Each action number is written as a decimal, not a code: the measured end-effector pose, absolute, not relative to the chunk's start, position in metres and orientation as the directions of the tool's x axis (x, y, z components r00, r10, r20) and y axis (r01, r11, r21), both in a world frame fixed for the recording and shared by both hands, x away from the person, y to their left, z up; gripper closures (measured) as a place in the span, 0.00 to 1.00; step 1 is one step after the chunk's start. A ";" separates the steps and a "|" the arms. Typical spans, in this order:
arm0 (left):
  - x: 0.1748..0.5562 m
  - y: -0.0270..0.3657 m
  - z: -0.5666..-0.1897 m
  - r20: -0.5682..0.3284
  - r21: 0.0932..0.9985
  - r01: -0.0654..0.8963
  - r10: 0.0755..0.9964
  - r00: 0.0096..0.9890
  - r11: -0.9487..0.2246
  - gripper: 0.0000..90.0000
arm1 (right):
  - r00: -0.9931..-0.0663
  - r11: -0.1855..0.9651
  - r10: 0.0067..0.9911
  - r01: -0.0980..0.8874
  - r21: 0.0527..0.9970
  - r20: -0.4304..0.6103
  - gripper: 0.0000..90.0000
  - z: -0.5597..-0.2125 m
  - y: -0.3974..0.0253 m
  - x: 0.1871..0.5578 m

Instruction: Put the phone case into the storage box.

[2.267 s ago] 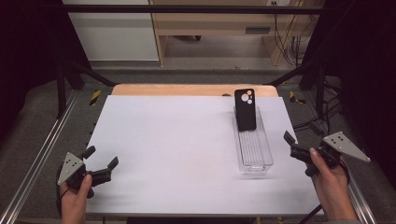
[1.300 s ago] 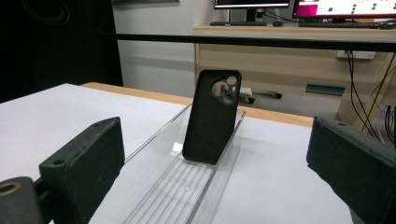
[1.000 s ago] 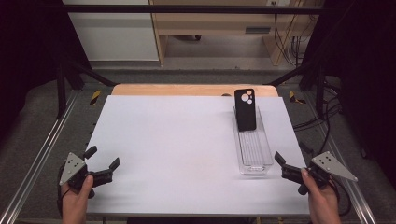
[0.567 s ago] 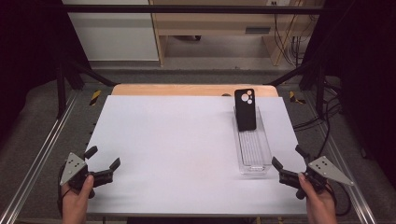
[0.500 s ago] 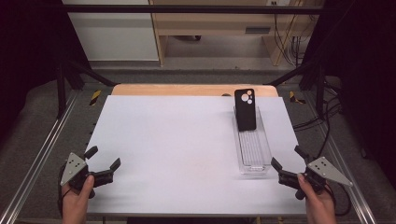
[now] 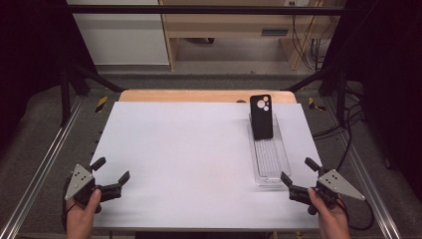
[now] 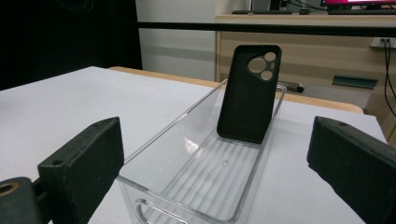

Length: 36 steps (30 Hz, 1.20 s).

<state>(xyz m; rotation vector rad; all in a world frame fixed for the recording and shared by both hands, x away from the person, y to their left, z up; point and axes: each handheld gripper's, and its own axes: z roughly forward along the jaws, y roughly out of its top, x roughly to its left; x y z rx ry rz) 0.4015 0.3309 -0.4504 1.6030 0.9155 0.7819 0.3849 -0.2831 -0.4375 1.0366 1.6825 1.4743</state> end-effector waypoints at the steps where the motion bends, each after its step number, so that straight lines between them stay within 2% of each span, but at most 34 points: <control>1: 0.401 0.331 -0.450 0.029 0.978 0.164 0.872 0.489 -0.125 0.02 | -0.470 0.049 0.882 0.137 0.989 0.021 0.05 -0.438 -0.282 0.385; 36: 0.400 0.326 -0.449 0.024 0.980 0.151 0.836 0.548 -0.127 0.02 | -0.584 0.078 0.812 0.093 0.993 -0.009 0.05 -0.440 -0.238 0.402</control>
